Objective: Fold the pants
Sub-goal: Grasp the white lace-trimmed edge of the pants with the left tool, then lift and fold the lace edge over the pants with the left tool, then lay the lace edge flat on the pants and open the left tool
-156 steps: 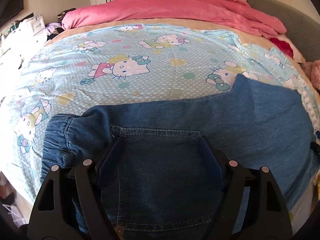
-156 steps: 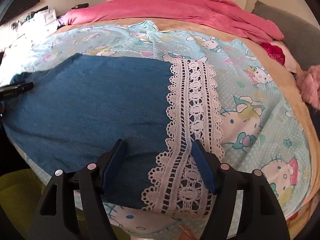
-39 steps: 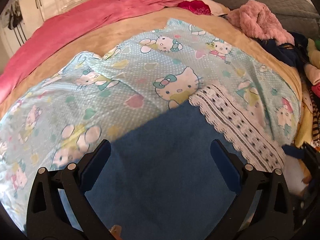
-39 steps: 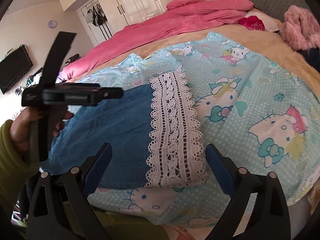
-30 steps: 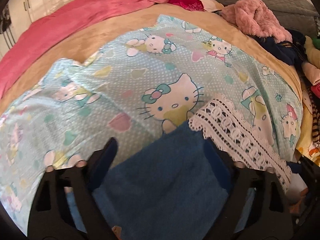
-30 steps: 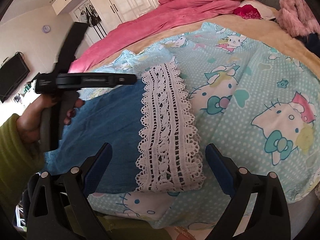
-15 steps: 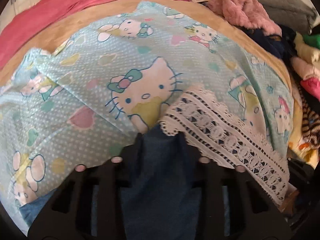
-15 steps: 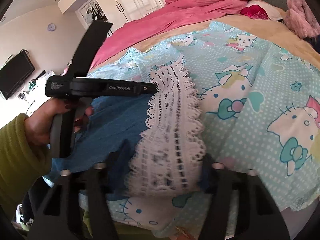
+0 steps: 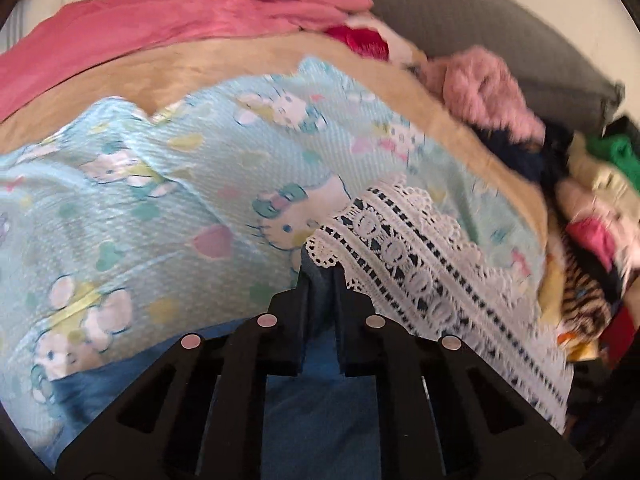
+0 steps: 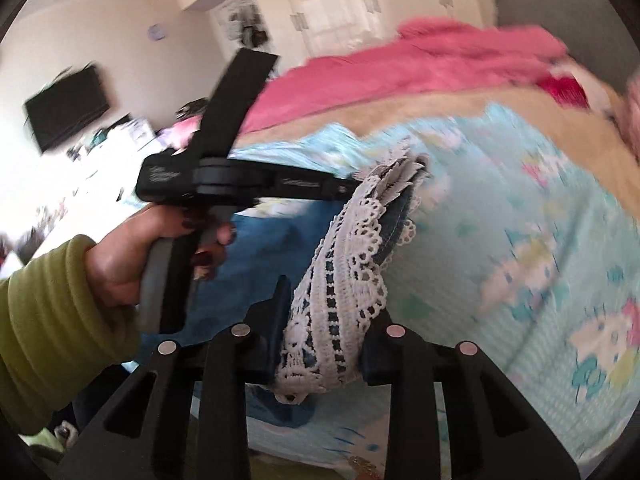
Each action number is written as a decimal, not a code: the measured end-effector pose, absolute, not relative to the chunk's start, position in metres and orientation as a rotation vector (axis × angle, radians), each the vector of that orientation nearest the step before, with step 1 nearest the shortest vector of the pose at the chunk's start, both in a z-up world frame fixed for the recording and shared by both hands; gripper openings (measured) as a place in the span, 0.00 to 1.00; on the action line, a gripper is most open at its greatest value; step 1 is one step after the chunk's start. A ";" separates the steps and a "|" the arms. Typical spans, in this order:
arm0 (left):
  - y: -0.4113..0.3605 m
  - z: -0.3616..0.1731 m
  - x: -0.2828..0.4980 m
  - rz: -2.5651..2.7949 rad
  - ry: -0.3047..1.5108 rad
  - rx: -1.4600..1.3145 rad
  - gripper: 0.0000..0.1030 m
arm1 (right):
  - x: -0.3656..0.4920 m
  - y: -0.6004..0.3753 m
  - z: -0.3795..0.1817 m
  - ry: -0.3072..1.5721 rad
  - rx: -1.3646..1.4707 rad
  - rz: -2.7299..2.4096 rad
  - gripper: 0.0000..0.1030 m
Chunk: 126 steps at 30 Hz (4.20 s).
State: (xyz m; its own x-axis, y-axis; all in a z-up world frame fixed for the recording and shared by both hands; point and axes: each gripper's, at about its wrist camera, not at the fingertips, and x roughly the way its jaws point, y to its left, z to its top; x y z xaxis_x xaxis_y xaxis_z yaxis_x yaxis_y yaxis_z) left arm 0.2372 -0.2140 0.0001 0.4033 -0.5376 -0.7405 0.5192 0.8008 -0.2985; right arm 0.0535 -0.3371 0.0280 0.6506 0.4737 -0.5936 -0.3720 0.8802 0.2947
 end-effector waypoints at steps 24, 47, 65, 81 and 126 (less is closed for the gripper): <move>0.045 -0.031 0.167 -0.384 0.931 -0.721 0.30 | 0.007 -0.128 -0.009 0.748 -0.349 0.750 0.29; 0.025 -0.048 0.169 -0.418 0.969 -0.784 0.53 | -0.031 -0.148 -0.016 0.673 -0.419 0.755 0.51; 0.033 -0.017 0.173 -0.361 0.890 -0.680 0.04 | -0.021 -0.123 -0.004 0.689 -0.396 0.863 0.15; 0.068 0.026 0.129 -0.240 0.761 -0.539 0.28 | 0.002 -0.182 0.017 0.716 -0.182 0.846 0.40; -0.068 -0.035 0.038 -0.345 0.963 0.079 0.22 | 0.169 -0.159 -0.019 0.961 -0.262 0.538 0.51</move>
